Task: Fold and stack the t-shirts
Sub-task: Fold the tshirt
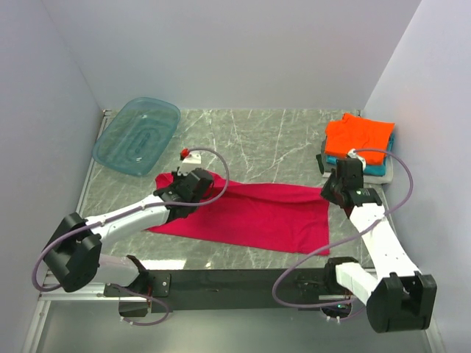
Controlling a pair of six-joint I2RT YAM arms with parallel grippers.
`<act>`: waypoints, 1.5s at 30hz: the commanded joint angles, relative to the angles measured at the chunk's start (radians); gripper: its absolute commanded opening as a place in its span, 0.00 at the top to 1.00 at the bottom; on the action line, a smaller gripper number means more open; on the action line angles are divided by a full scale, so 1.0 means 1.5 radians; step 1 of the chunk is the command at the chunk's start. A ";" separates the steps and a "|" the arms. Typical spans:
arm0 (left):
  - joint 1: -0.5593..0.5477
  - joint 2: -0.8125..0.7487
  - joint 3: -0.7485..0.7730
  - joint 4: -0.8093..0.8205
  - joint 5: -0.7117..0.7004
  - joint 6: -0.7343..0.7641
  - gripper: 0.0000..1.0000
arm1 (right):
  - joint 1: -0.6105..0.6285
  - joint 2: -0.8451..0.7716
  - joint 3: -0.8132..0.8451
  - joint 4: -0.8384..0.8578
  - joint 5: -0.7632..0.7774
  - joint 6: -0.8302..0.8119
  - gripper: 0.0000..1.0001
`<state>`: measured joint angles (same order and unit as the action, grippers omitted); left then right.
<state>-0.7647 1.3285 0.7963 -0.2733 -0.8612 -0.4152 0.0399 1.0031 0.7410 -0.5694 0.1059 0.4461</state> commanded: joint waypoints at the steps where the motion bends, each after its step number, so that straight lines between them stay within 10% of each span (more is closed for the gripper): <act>1: -0.012 -0.040 -0.012 -0.062 -0.052 -0.090 0.99 | 0.002 -0.038 -0.016 -0.039 0.017 0.015 1.00; 16: -0.098 -0.038 0.017 -0.211 -0.058 -0.230 0.99 | 0.020 -0.100 0.018 -0.136 0.020 0.038 1.00; 22: -0.114 0.016 0.081 -0.357 -0.045 -0.381 0.98 | 0.053 -0.138 0.050 -0.207 0.041 0.057 0.50; 24: -0.117 0.035 0.103 -0.422 -0.041 -0.430 0.92 | 0.055 -0.148 0.062 -0.213 0.046 0.053 0.37; 32: -0.134 0.098 0.171 -0.589 -0.064 -0.536 0.51 | 0.054 -0.056 0.054 -0.123 0.030 0.020 0.36; 45: -0.139 0.078 0.244 -0.333 -0.006 -0.301 0.39 | 0.041 0.122 0.054 -0.043 0.055 0.051 0.35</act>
<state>-0.9642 1.4666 1.1206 -0.9508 -0.9070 -1.0256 0.1085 1.1664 0.8238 -0.6861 0.1585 0.5007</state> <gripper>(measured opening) 0.609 0.653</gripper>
